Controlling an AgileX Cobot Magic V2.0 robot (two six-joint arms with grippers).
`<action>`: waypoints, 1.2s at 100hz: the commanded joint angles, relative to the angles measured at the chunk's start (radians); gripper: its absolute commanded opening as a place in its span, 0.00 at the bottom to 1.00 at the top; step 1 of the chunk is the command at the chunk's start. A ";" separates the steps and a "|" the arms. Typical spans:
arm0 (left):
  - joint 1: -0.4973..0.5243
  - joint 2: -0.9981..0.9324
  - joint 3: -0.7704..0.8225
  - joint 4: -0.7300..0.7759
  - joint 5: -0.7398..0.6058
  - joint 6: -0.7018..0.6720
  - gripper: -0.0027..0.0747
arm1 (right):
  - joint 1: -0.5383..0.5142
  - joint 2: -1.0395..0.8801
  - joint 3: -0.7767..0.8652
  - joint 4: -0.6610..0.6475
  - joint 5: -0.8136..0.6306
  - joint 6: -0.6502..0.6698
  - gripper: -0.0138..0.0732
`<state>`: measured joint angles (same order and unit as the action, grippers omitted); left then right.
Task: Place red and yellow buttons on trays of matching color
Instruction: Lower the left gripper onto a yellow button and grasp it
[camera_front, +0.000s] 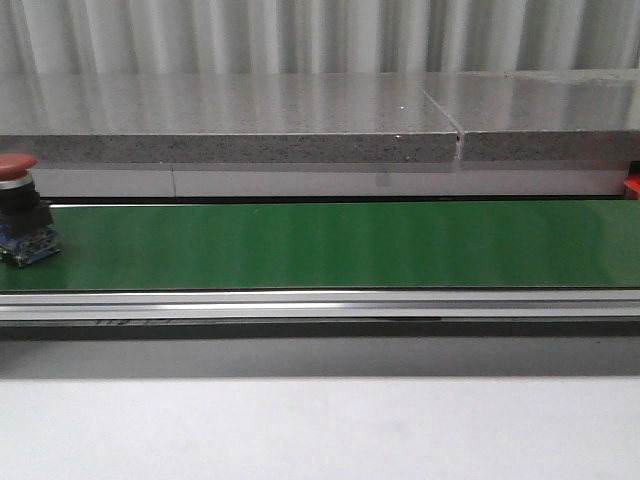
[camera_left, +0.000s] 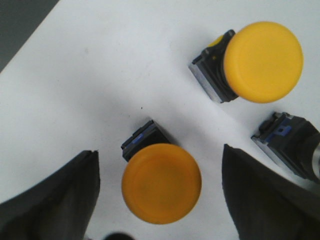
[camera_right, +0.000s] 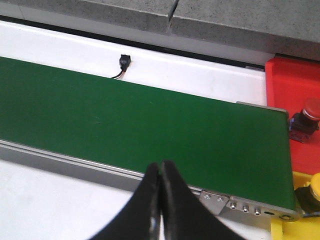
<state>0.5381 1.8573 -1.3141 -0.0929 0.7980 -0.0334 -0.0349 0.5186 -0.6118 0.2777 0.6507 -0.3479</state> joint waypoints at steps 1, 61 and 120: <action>0.001 -0.030 -0.027 -0.021 -0.034 -0.012 0.68 | 0.000 0.003 -0.024 0.014 -0.061 -0.008 0.08; 0.001 -0.040 -0.027 -0.025 -0.033 -0.010 0.13 | 0.000 0.003 -0.024 0.014 -0.061 -0.008 0.08; -0.039 -0.362 0.169 -0.033 -0.050 0.048 0.11 | 0.000 0.003 -0.024 0.014 -0.061 -0.008 0.08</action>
<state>0.5185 1.5796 -1.1387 -0.1065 0.7821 0.0094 -0.0349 0.5186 -0.6118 0.2777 0.6507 -0.3479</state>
